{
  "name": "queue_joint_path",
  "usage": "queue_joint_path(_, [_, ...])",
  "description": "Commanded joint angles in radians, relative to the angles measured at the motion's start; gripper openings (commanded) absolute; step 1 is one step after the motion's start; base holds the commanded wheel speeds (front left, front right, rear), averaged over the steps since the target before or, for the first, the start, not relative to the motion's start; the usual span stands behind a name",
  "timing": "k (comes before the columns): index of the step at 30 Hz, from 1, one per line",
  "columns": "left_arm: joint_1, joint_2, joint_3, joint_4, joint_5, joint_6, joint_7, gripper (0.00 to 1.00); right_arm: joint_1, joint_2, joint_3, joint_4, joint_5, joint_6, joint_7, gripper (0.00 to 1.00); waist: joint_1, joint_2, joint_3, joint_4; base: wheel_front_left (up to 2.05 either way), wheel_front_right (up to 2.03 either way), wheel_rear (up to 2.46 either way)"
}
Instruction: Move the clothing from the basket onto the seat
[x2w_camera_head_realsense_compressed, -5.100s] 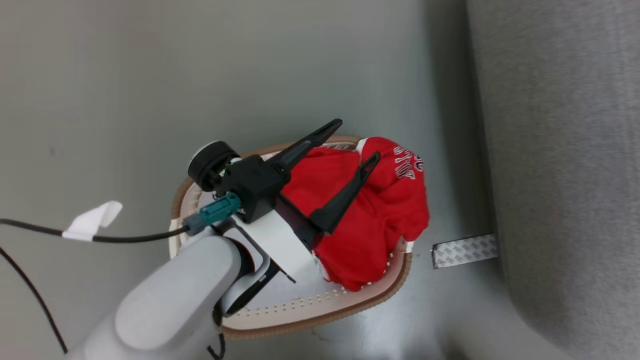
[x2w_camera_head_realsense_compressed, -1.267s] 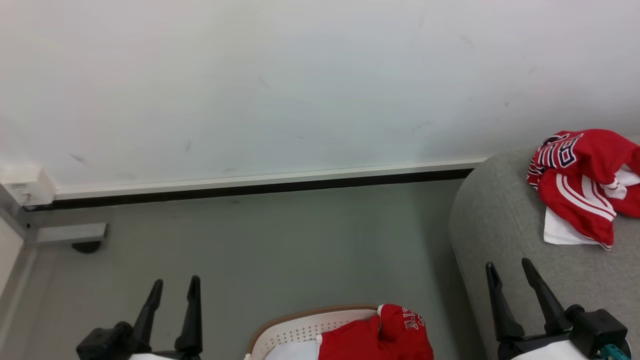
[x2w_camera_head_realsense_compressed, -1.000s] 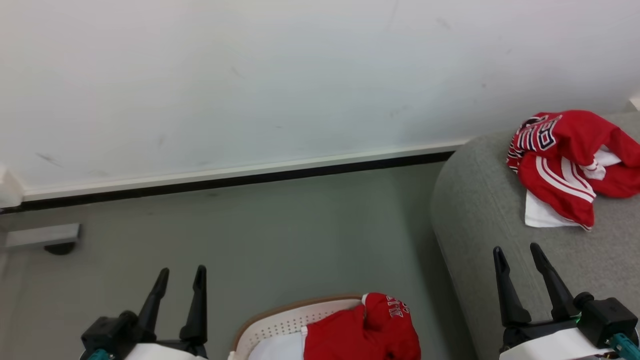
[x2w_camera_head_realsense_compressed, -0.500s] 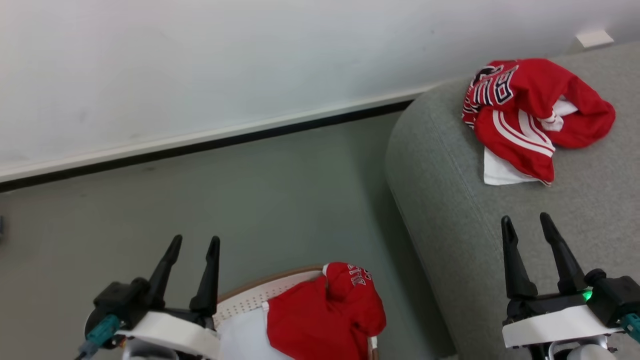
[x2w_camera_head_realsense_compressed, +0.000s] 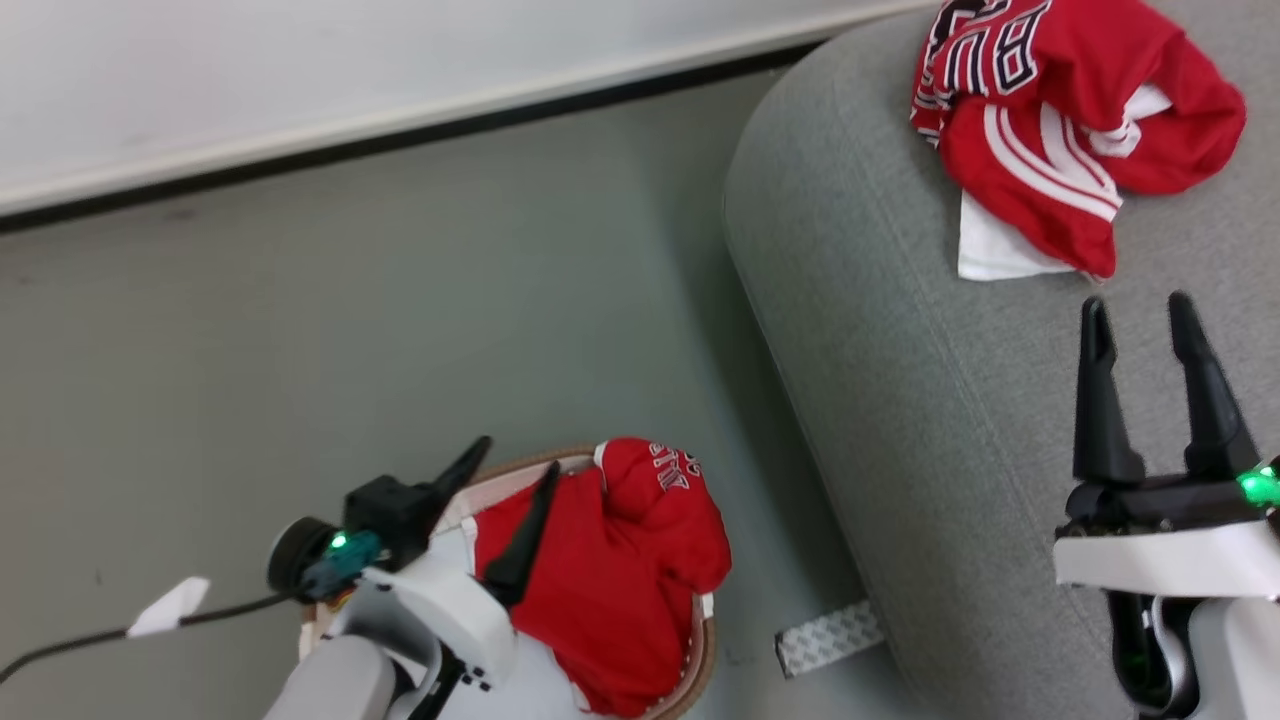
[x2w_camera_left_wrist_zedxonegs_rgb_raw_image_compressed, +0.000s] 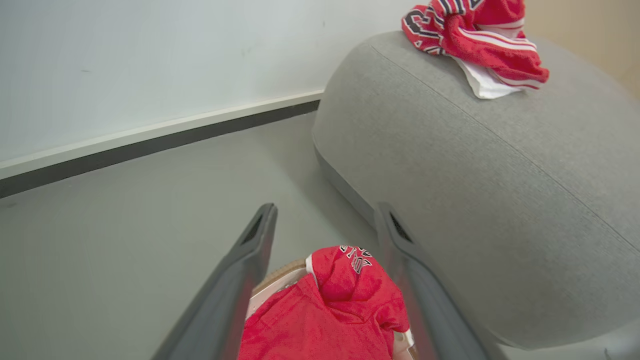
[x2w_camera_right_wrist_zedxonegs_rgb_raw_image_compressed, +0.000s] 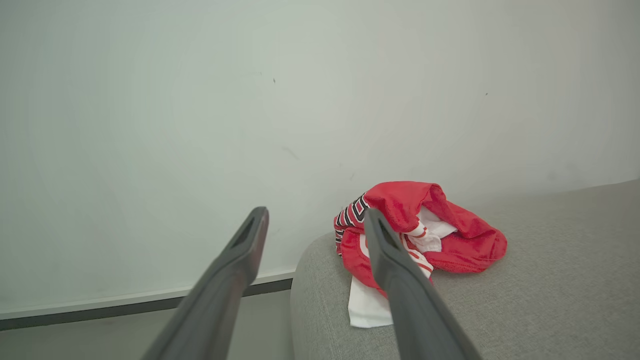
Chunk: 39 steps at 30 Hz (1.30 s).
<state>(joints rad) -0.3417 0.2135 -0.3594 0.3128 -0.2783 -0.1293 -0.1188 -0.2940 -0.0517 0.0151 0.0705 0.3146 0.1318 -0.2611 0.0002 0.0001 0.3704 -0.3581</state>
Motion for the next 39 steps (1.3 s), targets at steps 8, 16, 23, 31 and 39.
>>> queue_joint_path(8, [-0.155, 0.062, -0.184, 0.117, -0.053, -0.001, 0.066, 1.00, -0.105, 0.003, -0.034, -0.060, 0.040, -0.002, -0.003, 1.00, -0.0002, -0.0001, 0.201, -0.023, 0.00, 0.00, 0.00])
queue_joint_path(16, [-0.288, 0.111, -0.364, 0.237, -0.089, -0.001, 0.098, 1.00, -0.187, 0.003, -0.057, -0.110, 0.074, -0.002, -0.004, 1.00, -0.0002, -0.0001, 0.335, -0.046, 0.00, 0.00, 0.00])
queue_joint_path(23, [-0.385, 0.119, -0.485, 0.311, -0.141, -0.001, 0.139, 1.00, -0.218, 0.003, -0.075, -0.148, 0.089, -0.002, -0.003, 1.00, -0.0002, -0.0001, 0.421, -0.057, 0.00, 0.00, 0.00])
queue_joint_path(31, [-0.497, 0.127, -0.643, 0.404, -0.221, -0.001, 0.168, 1.00, -0.222, 0.003, -0.072, -0.162, 0.109, -0.002, -0.003, 1.00, -0.0002, -0.0001, 0.499, -0.086, 0.00, 0.00, 0.00])
queue_joint_path(39, [-0.573, 0.109, -0.754, 0.505, -0.315, -0.001, 0.214, 1.00, -0.188, 0.003, -0.068, -0.163, 0.128, -0.002, -0.004, 1.00, -0.0002, -0.0001, 0.525, -0.101, 0.00, 0.00, 0.00])
